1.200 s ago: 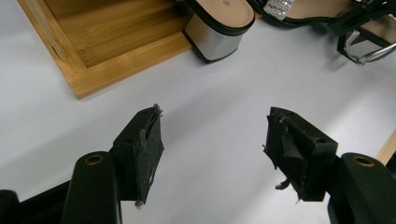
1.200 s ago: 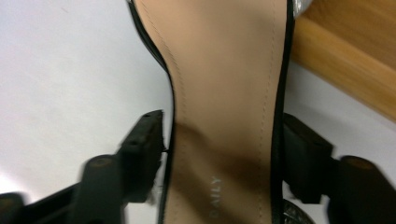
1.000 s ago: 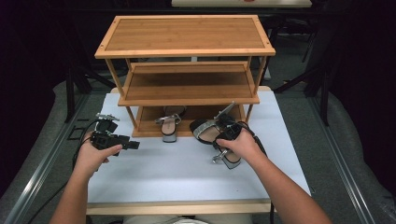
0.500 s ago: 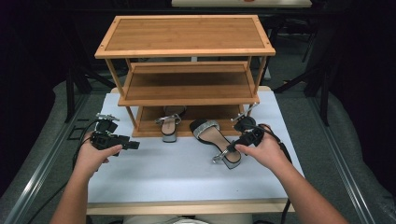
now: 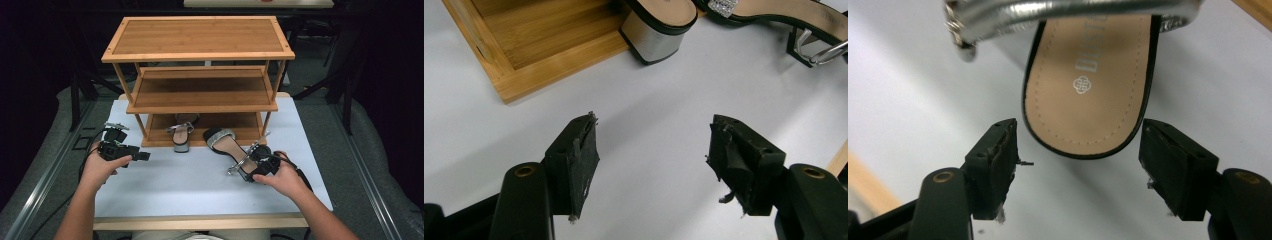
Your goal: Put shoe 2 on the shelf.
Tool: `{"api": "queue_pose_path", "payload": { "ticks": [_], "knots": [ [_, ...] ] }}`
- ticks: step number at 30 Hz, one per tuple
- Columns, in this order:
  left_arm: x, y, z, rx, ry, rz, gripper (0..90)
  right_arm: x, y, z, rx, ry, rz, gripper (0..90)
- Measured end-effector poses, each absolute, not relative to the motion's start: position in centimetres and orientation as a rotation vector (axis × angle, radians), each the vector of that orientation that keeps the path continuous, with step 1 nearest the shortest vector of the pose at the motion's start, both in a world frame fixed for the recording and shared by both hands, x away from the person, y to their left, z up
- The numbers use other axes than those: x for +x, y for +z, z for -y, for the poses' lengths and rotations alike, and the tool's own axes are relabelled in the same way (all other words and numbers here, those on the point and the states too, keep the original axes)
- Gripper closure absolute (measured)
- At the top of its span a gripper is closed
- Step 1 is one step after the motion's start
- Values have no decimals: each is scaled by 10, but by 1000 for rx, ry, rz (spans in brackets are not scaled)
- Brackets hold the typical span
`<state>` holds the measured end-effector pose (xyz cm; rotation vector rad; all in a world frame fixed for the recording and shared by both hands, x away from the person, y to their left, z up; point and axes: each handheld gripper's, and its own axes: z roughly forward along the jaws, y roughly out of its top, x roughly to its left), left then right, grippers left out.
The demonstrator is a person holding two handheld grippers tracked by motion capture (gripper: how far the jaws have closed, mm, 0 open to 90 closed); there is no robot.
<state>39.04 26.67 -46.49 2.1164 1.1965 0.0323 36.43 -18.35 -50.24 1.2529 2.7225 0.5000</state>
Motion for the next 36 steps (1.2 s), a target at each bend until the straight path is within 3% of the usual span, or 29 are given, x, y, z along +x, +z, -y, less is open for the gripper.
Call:
{"api": "queue_pose_path", "payload": {
  "ticks": [11, 17, 26, 36],
  "knots": [
    [390, -464, -267, 2116, 35, -1191, 357, 353, -513, 143, 1124, 625, -2791, 330],
    [390, -464, -268, 2111, 31, -1196, 357, 357, -526, 137, 1124, 688, -2774, 273],
    [390, -464, -268, 2113, 33, -1194, 357, 354, -523, 130, 1036, 625, -2751, 305],
    [391, -466, -266, 2120, 27, -1198, 357, 384, -512, 133, 992, 663, -2798, 309]
  ]
}}
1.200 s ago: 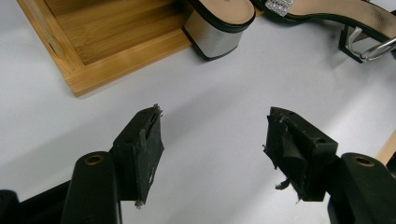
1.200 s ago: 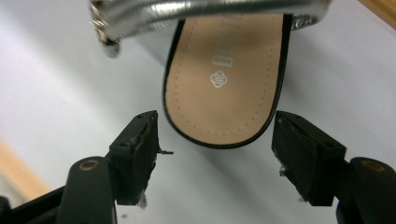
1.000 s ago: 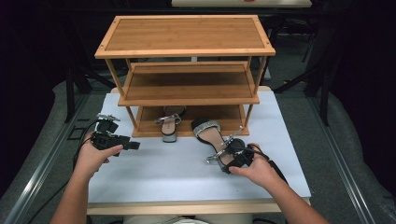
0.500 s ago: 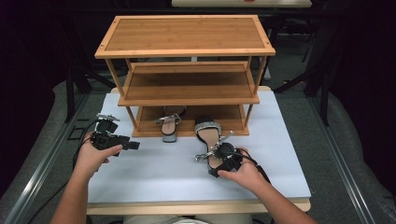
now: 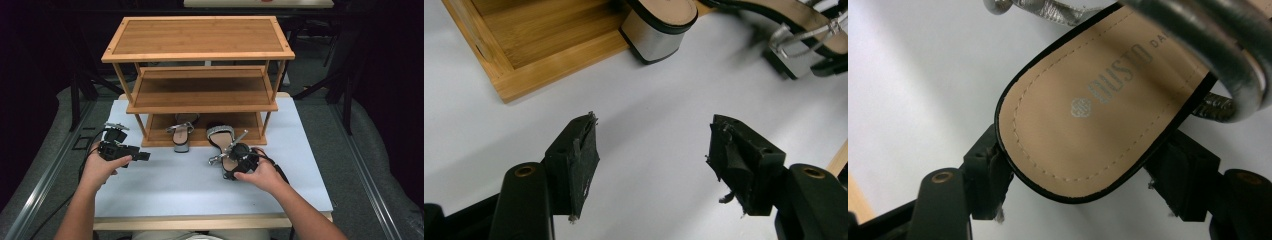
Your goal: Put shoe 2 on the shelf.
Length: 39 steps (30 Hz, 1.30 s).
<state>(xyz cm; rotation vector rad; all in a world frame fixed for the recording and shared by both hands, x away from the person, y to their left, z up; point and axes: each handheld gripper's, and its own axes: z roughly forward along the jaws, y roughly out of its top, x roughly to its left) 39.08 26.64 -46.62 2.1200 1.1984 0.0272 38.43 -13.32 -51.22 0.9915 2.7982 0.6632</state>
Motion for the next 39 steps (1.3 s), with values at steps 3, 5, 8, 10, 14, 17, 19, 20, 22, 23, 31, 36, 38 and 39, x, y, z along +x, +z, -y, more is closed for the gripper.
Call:
{"api": "queue_pose_path", "payload": {
  "ticks": [3, 5, 8, 10, 14, 17, 19, 20, 22, 23, 31, 36, 38, 39],
  "knots": [
    [392, -467, -266, 2123, 27, -1199, 357, 396, -512, 131, 977, 661, -2802, 309],
    [392, -468, -266, 2122, 26, -1202, 357, 400, -512, 130, 979, 668, -2799, 309],
    [392, -470, -265, 2128, 20, -1203, 357, 415, -508, 125, 997, 666, -2802, 311],
    [393, -472, -262, 2136, 15, -1202, 357, 423, -509, 122, 1012, 682, -2797, 311],
    [394, -476, -257, 2152, 4, -1195, 357, 436, -510, 117, 1018, 684, -2801, 311],
    [394, -479, -253, 2170, 6, -1192, 357, 446, -505, 117, 1037, 611, -2846, 311],
    [394, -479, -252, 2176, 6, -1189, 357, 448, -511, 116, 1061, 736, -2768, 311],
    [395, -481, -251, 2179, -2, -1185, 357, 453, -507, 117, 1091, 592, -2849, 304],
    [395, -483, -250, 2180, -4, -1188, 357, 451, -517, 115, 1086, 661, -2772, 299],
    [395, -483, -249, 2181, -3, -1187, 357, 449, -519, 114, 1083, 658, -2765, 299],
    [396, -485, -246, 2184, -5, -1179, 357, 436, -514, 122, 1131, 681, -2686, 301],
    [399, -489, -244, 2176, 1, -1182, 369, 432, -509, 119, 1152, 680, -2679, 395],
    [400, -489, -242, 2176, 5, -1177, 379, 433, -505, 121, 1182, 739, -2662, 397],
    [400, -490, -242, 2173, 3, -1178, 384, 434, -502, 122, 1201, 757, -2650, 399]
  ]
}}
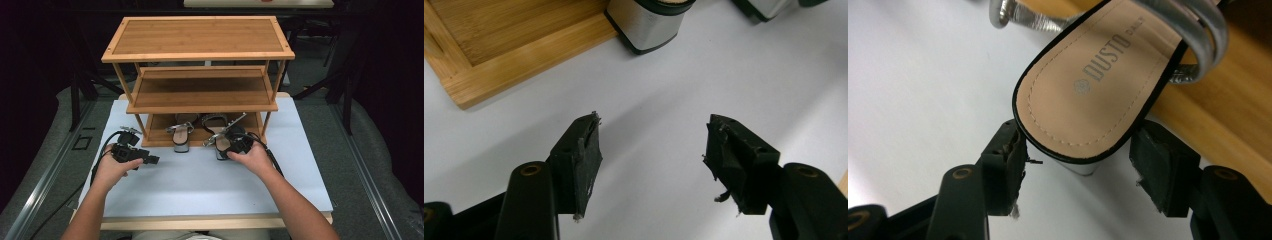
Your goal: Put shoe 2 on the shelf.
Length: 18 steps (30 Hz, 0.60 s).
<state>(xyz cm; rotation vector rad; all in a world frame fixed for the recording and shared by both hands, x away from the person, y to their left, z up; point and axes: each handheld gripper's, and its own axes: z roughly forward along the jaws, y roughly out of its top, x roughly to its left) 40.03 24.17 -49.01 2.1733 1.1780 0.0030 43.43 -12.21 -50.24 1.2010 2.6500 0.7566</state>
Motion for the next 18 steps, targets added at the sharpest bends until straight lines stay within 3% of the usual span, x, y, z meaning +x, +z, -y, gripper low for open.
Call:
{"api": "queue_pose_path", "payload": {
  "ticks": [18],
  "knots": [
    [428, -512, -210, 2168, 12, -1138, 554, 453, -505, 103, 1315, 850, -2598, 410]
  ]
}}
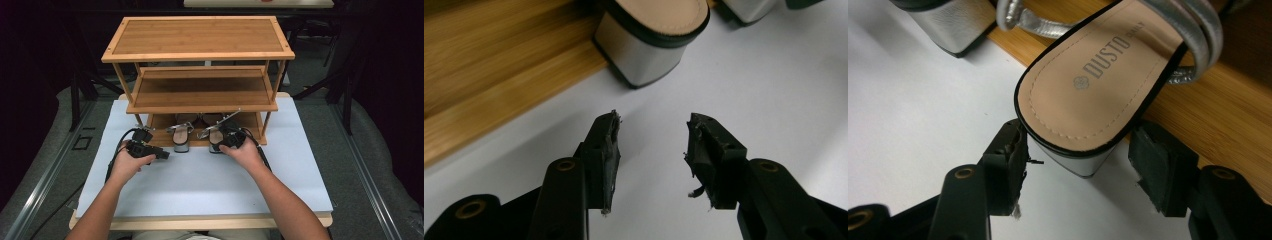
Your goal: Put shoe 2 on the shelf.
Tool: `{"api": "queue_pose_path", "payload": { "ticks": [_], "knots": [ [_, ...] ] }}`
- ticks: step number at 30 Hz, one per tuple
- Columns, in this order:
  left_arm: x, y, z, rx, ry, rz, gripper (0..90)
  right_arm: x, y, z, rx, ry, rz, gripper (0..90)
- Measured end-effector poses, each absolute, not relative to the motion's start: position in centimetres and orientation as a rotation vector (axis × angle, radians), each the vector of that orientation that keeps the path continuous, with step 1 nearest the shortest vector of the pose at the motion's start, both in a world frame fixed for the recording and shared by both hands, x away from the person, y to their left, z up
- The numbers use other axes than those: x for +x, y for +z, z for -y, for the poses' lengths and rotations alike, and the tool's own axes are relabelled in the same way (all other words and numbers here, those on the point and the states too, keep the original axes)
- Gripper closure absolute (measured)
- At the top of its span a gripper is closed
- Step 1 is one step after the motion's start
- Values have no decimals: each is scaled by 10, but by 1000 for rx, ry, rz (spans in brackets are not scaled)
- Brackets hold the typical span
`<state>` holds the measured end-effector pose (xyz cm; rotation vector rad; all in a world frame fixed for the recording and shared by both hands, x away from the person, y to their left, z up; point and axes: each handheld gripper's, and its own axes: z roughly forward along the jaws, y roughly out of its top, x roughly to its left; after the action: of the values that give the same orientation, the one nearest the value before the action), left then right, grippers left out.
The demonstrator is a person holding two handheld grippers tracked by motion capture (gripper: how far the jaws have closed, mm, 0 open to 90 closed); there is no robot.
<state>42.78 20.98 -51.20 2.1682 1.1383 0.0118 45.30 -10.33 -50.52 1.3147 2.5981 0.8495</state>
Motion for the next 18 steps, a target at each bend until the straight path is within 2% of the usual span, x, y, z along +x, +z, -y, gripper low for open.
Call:
{"api": "queue_pose_path", "payload": {
  "ticks": [2, 3, 4, 13, 18],
  "knots": [
    [432, -514, -203, 2175, 20, -1133, 561, 455, -508, 99, 1301, 883, -2621, 422],
    [433, -515, -200, 2176, 27, -1125, 563, 455, -517, 91, 1289, 1009, -2492, 430],
    [435, -516, -197, 2177, 34, -1110, 564, 455, -507, 92, 1294, 832, -2598, 433],
    [446, -525, -176, 2186, 143, -1098, 592, 457, -508, 88, 1263, 891, -2644, 449],
    [447, -525, -176, 2188, 124, -1105, 591, 456, -508, 88, 1269, 869, -2628, 450]
  ]
}}
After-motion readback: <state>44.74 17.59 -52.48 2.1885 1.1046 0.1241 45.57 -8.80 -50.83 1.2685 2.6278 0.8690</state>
